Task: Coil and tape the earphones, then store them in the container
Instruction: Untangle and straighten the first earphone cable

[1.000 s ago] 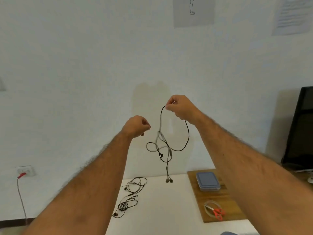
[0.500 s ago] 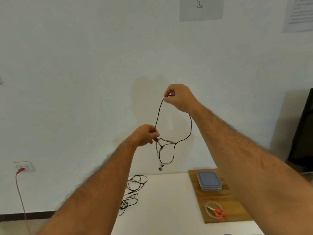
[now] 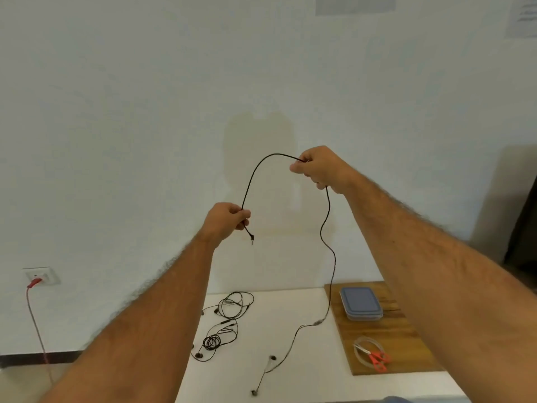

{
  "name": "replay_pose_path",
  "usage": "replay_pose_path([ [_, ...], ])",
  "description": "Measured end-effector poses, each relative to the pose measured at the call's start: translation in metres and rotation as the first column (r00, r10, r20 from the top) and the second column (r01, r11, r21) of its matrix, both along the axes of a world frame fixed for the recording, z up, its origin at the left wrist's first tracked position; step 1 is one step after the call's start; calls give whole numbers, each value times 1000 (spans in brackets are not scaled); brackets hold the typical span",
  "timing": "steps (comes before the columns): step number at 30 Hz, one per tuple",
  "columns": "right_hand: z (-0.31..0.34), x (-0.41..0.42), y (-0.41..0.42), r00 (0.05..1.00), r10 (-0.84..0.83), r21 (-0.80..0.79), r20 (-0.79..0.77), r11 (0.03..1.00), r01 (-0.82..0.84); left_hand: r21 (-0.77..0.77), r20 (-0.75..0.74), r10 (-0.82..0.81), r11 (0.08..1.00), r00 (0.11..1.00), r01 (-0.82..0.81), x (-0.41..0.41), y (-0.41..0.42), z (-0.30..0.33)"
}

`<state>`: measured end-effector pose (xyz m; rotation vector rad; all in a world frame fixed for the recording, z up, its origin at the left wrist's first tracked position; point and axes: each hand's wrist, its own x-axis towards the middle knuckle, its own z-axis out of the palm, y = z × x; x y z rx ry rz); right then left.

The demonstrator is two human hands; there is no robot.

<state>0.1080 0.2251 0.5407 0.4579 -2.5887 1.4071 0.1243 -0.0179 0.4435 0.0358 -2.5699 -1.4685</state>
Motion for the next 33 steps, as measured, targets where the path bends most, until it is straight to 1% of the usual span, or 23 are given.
replay_pose_path([
  [3, 9, 2, -10, 992, 120, -26, 39, 993, -119, 30, -15, -40, 999, 999, 41, -2, 10, 9],
  [5, 17, 4, -14, 989, 146, -46, 10, 988, -146, 74, -30, -55, 996, 998, 57, -3, 14, 15],
  [8, 29, 2, -12, 993, 90, -90, -77, 991, -97, 169, -46, -108, 979, 993, 114, -1, 20, 24],
  [12, 37, -6, -1, 991, -12, -115, -136, 993, -4, 207, -43, -173, 962, 984, 179, 5, 23, 39],
  [14, 31, -11, 4, 993, -47, -78, -111, 996, 38, 226, -51, -205, 951, 977, 211, 9, 24, 50],
  [16, 20, -15, 9, 998, -58, 21, -32, 998, 59, 289, -56, -256, 921, 965, 261, 12, 24, 63],
  [19, 0, -15, 12, 998, -60, 135, 32, 989, 55, 335, 5, -369, 876, 929, 346, 17, 28, 75],
  [21, -3, -10, 7, 997, 22, 151, 81, 988, -34, 323, 72, -428, 865, 901, 385, 18, 33, 79],
  [24, 8, 4, -8, 945, 219, 127, 241, 959, -255, 268, 160, -483, 861, 861, 433, 20, 41, 79],
  [26, 15, 10, -15, 920, 287, 107, 268, 940, -324, 236, 170, -490, 863, 855, 447, 21, 43, 77],
  [29, 18, 12, -15, 914, 319, 74, 250, 935, -346, 231, 138, -478, 867, 867, 441, 21, 43, 72],
  [33, 17, 7, -9, 964, 249, 110, 90, 960, -258, 287, 153, -520, 837, 840, 466, 22, 32, 73],
])
